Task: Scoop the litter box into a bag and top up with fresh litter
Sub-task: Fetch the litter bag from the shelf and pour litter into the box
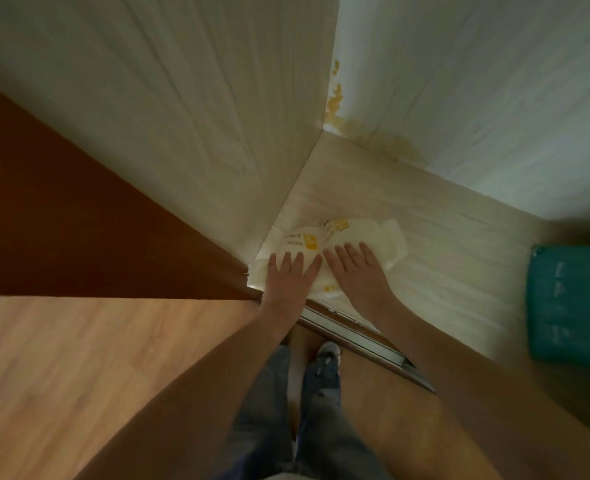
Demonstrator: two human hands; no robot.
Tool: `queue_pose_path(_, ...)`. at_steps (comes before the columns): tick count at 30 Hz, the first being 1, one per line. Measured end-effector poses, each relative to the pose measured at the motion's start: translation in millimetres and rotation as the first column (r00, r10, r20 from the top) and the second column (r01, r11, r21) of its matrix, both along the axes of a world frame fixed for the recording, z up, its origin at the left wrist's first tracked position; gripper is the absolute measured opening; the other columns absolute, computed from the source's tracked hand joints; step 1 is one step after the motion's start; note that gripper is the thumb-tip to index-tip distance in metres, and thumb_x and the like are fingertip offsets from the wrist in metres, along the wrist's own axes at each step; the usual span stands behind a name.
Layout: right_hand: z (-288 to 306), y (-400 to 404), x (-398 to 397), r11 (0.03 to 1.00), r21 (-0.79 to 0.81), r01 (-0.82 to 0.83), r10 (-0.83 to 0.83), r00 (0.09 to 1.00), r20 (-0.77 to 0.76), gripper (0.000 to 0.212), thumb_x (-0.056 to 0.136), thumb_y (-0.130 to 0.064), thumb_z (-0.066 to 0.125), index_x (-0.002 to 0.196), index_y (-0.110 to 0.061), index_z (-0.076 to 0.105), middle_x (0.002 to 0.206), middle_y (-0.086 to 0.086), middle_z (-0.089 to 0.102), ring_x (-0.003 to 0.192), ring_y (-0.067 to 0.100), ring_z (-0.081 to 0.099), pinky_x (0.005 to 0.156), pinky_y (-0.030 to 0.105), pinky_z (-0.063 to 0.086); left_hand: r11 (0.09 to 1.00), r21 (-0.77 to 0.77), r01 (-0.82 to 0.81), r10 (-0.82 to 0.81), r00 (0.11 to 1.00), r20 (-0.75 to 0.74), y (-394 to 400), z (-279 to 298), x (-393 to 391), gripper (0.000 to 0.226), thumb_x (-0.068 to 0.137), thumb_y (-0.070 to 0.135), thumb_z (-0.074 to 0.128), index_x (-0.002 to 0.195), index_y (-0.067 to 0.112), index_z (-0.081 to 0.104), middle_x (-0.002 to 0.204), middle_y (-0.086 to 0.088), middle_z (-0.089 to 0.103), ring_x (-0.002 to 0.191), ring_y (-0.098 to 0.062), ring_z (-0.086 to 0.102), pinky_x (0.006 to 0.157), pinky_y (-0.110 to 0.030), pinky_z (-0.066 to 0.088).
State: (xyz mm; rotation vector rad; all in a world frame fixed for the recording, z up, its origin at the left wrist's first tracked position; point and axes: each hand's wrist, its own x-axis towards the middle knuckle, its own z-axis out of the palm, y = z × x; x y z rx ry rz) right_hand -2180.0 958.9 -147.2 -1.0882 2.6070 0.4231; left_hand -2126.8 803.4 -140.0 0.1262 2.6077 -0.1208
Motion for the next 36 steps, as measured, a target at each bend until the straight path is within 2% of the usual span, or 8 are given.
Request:
queue_pose_path(4,-9.8,4.1,5.5,0.999,-0.019,-0.039,0.039,0.999,0.006,0.073,0.057,-0.025,0.088,0.123,-0.006,0.064,0.113,0.014,0.069,0.104,0.029,0.067,0.098,0.043,0.047,0.998,0.040,0.056,-0.058,0.998,0.035,-0.5,-4.8,3.6,0.065,0.100,0.027,0.042,0.152,0.028,0.003,0.153,-0.010,0.027,0.138,-0.036,0.028,0.111,-0.048,0.026)
queue_pose_path(9,9.5,16.6,24.8,1.000,0.004,-0.006,0.005,0.996,0.086,0.072,0.088,-0.020,0.062,0.149,-0.012,0.026,0.148,0.020,0.037,0.136,0.035,0.036,0.117,0.045,0.017,0.985,0.126,0.118,-0.122,0.992,0.024,0.6,8.0,12.9,0.061,0.100,0.018,0.040,0.151,0.032,0.010,0.131,-0.006,0.046,0.115,-0.027,0.050,0.089,-0.039,0.048)
queue_pose_path(12,27.8,21.9,34.6,1.000,-0.027,0.010,-0.006,0.989,0.145,0.069,0.091,-0.017,0.055,0.151,-0.015,0.020,0.145,0.016,0.039,0.133,0.032,0.039,0.115,0.042,0.022,0.974,0.131,0.186,-0.192,0.981,0.033,3.0,20.1,20.5,0.060,0.100,0.020,0.040,0.151,0.032,0.009,0.129,-0.007,0.048,0.111,-0.026,0.053,0.085,-0.038,0.050)
queue_pose_path(16,57.0,28.1,27.5,0.990,-0.138,-0.030,0.044,0.994,0.097,0.074,0.070,-0.011,0.079,0.138,-0.014,0.049,0.099,0.011,0.066,0.085,0.029,0.066,0.082,0.037,0.051,0.968,0.102,0.231,-0.229,0.973,-0.029,1.9,46.0,18.4,0.065,0.099,0.020,0.044,0.151,0.033,0.007,0.122,-0.006,0.051,0.104,-0.024,0.056,0.081,-0.036,0.049)
queue_pose_path(19,82.7,27.6,25.5,0.984,-0.138,-0.117,0.126,0.990,0.066,0.071,0.084,-0.007,0.063,0.148,-0.015,0.033,0.106,0.014,0.062,0.094,0.030,0.062,0.083,0.038,0.048,0.962,0.024,0.271,-0.269,0.960,-0.075,-0.4,72.6,17.2,0.067,0.097,0.013,0.044,0.151,0.031,0.008,0.119,-0.007,0.052,0.100,-0.026,0.060,0.069,-0.033,0.043)
queue_pose_path(23,99.4,36.5,34.1,0.922,-0.346,-0.176,0.158,0.984,-0.082,0.093,0.041,-0.005,0.089,0.129,-0.011,0.057,0.064,0.005,0.060,0.052,0.023,0.059,0.049,0.029,0.048,0.953,0.051,0.299,-0.284,0.939,-0.191,-5.7,103.8,34.5,0.070,0.091,0.015,0.057,0.148,0.027,0.019,0.106,-0.008,0.054,0.087,-0.026,0.060,0.058,-0.034,0.035)
queue_pose_path(27,115.2,44.8,58.2,0.823,-0.487,-0.292,0.235,0.956,-0.176,0.093,0.047,-0.007,0.086,0.130,-0.008,0.044,0.073,0.003,0.063,0.064,0.021,0.062,0.066,0.029,0.053,0.916,0.083,0.393,-0.305,0.815,-0.492,-16.6,116.4,72.7,0.060,0.066,0.004,0.076,0.120,0.015,0.054,0.068,-0.006,0.053,0.050,-0.025,0.048,0.044,-0.029,0.038)
queue_pose_path(36,137.1,18.7,94.3,0.563,-0.587,-0.582,0.350,0.811,-0.469,0.032,0.094,-0.013,0.052,0.124,-0.003,0.051,0.084,0.004,0.068,0.076,0.019,0.065,0.081,0.033,0.053,0.977,-0.003,0.215,-0.139,0.622,-0.770,-25.5,148.9,170.8,0.027,0.091,0.015,0.050,0.117,0.010,0.051,0.082,-0.008,0.059,0.069,-0.025,0.055,0.065,-0.034,0.043)
